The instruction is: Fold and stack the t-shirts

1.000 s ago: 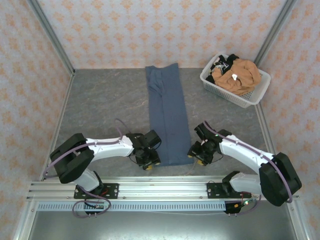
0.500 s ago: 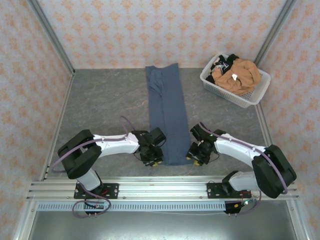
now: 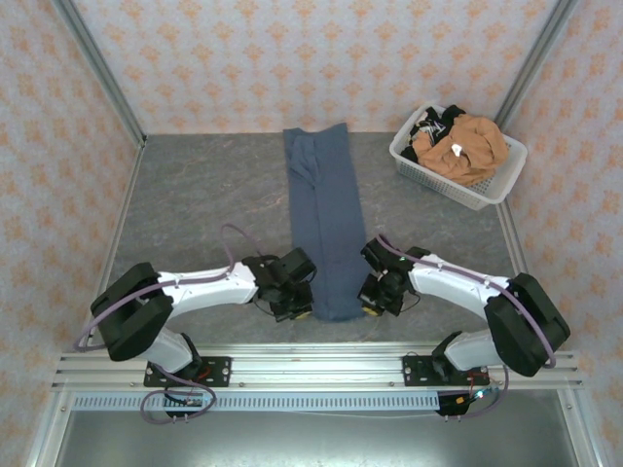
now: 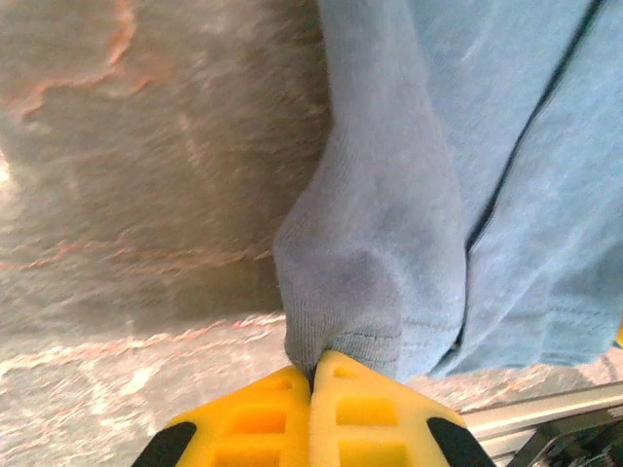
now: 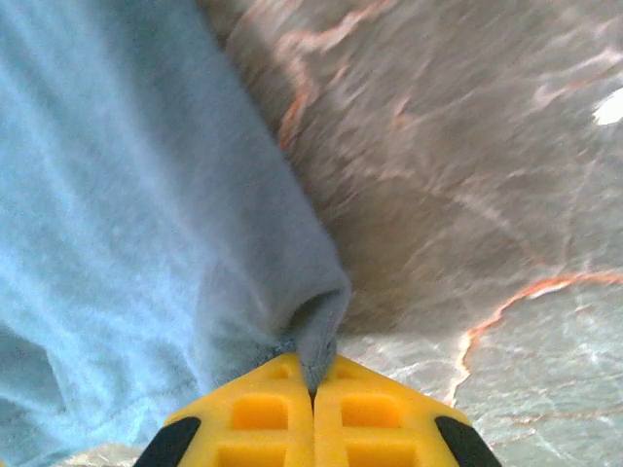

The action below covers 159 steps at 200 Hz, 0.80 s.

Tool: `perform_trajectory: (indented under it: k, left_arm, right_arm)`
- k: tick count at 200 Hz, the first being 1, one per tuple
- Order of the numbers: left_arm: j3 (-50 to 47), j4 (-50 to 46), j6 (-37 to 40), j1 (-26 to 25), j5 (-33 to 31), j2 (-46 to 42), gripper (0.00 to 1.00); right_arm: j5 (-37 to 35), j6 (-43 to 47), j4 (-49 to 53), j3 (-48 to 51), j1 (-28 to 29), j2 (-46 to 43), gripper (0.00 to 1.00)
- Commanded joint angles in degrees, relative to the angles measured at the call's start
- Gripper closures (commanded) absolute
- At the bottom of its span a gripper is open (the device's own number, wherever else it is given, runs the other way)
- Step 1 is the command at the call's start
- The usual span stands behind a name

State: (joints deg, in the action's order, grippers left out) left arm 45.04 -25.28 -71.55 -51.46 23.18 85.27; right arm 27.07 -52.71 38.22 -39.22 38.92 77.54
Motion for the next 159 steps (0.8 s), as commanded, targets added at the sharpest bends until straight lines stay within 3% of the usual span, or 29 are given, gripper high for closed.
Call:
perform_trajectory:
  k: [1, 35, 107, 159]
  left_arm:
    - [-3.54, -1.85, 0.39, -1.20, -0.33, -2.39, 1.00]
    - [-4.96, -1.77, -0.26, -3.61, -1.10, -6.24, 1.00]
    - [-1.84, -5.88, -0.69, -4.35, -11.67, -15.13, 1.00]
    - [2.59, -7.15, 0.02, -2.92, -18.96, -17.58, 1.00]
  right_arm:
    - [-0.53, -1.08, 4.41, -1.39, 3.45, -0.35, 1.00]
    - [-0.24, -2.76, 8.03, -2.49, 7.88, -2.86, 1.00]
    - [-8.42, -3.44, 13.77, -8.04, 7.71, -8.39, 1.00]
    - [-14.59, -2.37, 15.57, -15.72, 5.47, -7.29, 1.00]
